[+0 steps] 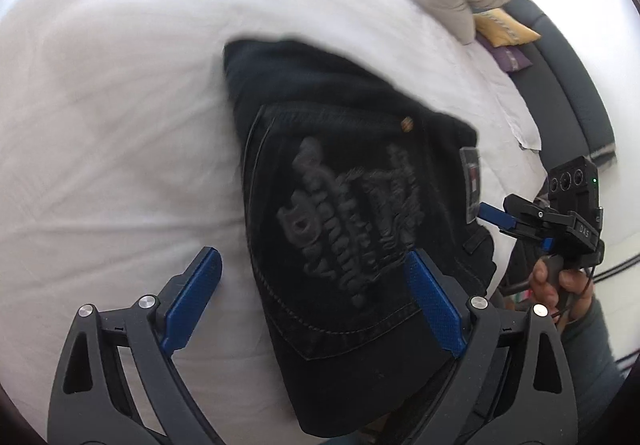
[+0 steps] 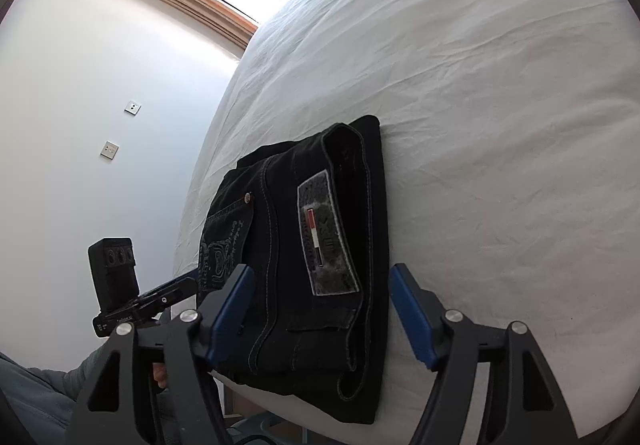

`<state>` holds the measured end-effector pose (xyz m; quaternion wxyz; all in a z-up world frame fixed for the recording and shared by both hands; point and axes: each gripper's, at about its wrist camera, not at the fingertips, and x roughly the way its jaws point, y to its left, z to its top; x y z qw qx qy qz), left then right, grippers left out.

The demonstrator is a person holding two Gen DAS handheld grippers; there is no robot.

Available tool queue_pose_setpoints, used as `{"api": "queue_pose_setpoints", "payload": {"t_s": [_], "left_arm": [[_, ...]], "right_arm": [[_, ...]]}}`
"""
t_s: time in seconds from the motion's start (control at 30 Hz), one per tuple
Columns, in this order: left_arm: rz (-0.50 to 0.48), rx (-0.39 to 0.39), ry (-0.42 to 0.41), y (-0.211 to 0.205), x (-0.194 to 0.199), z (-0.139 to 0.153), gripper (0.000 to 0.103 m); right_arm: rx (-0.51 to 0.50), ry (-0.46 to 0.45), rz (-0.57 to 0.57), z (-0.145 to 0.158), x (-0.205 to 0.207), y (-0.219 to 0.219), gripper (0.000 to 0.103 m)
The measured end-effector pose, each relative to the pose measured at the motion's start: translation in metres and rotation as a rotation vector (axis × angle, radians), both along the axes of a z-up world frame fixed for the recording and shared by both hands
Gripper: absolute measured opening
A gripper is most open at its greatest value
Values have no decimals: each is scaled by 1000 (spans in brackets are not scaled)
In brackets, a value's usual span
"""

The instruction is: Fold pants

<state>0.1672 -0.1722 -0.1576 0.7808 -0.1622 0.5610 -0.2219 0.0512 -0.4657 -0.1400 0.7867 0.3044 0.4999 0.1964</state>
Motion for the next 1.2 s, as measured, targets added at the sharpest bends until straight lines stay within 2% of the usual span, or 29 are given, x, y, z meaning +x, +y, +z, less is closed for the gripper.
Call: {"api": "queue_pose_setpoints", "payload": {"t_s": [0.07, 0.17, 0.27, 0.33, 0.37, 0.43, 0.5, 0.53, 0.57, 0.7, 0.8, 0.9, 1.07, 1.2], "left_arm": [[-15, 0, -27, -1, 1, 0, 92], [6, -53, 22, 3, 13, -5, 89], [1, -66, 64, 2, 29, -9, 64], [-18, -39, 75, -3, 33, -7, 51], [-25, -26, 69, -3, 34, -7, 48], [-41, -20, 51, -8, 31, 0, 36], [-45, -25, 44, -9, 30, 5, 32], [-46, -28, 41, -9, 30, 8, 29], [-43, -36, 39, -7, 30, 12, 28], [-40, -68, -19, 7, 29, 45, 24], [-31, -31, -122, 24, 36, 81, 24], [-7, 6, -180, 47, 54, 100, 24], [20, 104, -187, 72, 105, 96, 25], [25, 166, -160, 80, 137, 68, 26]], "right_arm": [[-1, 25, 9, -10, 7, 1, 73], [4, 61, 13, -21, 20, 5, 73], [-5, 66, 46, -23, 37, 17, 71], [-71, 91, 78, -23, 48, 28, 60], [-106, 105, 87, -23, 52, 33, 53], [-143, 120, 93, -19, 55, 37, 45], [-186, 113, 96, -10, 54, 43, 31], [-208, 106, 94, -4, 52, 46, 27], [-228, 95, 93, 3, 50, 49, 23], [-289, 14, 117, 39, 45, 69, 18], [-316, -53, 136, 66, 48, 84, 18], [-322, -125, 130, 85, 67, 94, 18], [-316, -147, 138, 77, 128, 113, 18], [-331, -107, 158, 50, 172, 128, 18]]}}
